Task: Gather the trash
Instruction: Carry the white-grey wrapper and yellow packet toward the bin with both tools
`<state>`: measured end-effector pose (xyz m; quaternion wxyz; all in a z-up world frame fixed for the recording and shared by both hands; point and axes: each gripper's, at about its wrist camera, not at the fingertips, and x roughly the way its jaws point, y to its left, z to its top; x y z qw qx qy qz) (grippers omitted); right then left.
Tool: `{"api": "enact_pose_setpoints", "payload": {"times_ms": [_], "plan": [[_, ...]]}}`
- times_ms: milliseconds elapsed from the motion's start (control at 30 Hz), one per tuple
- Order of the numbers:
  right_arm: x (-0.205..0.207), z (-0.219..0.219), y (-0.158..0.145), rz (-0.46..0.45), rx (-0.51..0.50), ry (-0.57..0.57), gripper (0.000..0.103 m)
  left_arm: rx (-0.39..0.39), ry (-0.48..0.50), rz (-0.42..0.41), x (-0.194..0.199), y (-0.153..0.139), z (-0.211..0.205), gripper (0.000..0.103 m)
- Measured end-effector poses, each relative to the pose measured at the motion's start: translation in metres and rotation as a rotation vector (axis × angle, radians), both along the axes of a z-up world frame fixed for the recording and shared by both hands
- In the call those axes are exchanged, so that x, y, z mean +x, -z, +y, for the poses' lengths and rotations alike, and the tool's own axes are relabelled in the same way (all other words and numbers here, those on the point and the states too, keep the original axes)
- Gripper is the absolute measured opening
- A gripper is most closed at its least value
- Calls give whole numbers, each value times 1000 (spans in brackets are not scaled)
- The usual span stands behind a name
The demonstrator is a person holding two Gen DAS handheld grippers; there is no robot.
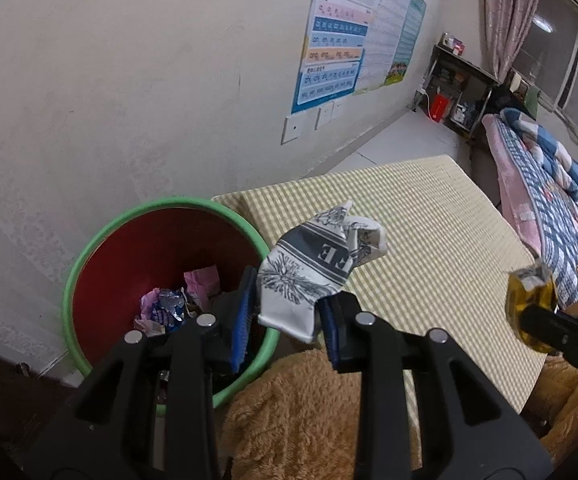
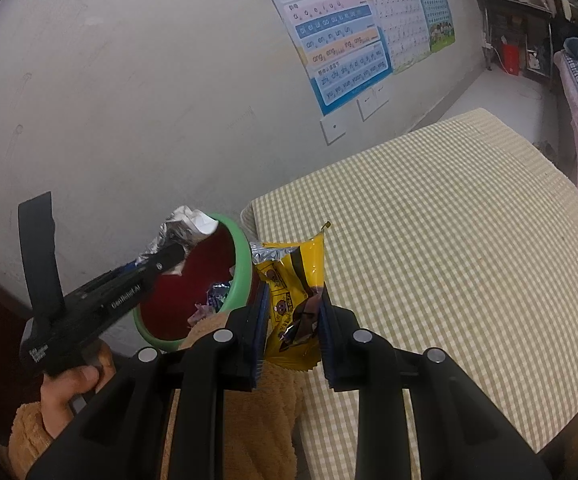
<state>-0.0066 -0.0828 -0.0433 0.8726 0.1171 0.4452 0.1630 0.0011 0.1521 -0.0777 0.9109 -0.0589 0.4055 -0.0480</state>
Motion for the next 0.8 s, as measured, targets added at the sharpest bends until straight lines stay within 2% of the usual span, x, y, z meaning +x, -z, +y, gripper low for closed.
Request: {"api": "enact_pose_setpoints", "payload": {"times_ms": [333, 533, 800], "plan": [[3, 7, 1, -7, 4, -25, 23, 48, -31, -40, -6, -12, 10, 29], [11, 19, -11, -40, -8, -54, 23, 60, -73, -65, -9, -20, 27, 29], [24, 61, -18, -68, -52, -132, 23, 92, -151, -52, -11, -11, 62, 29]]}}
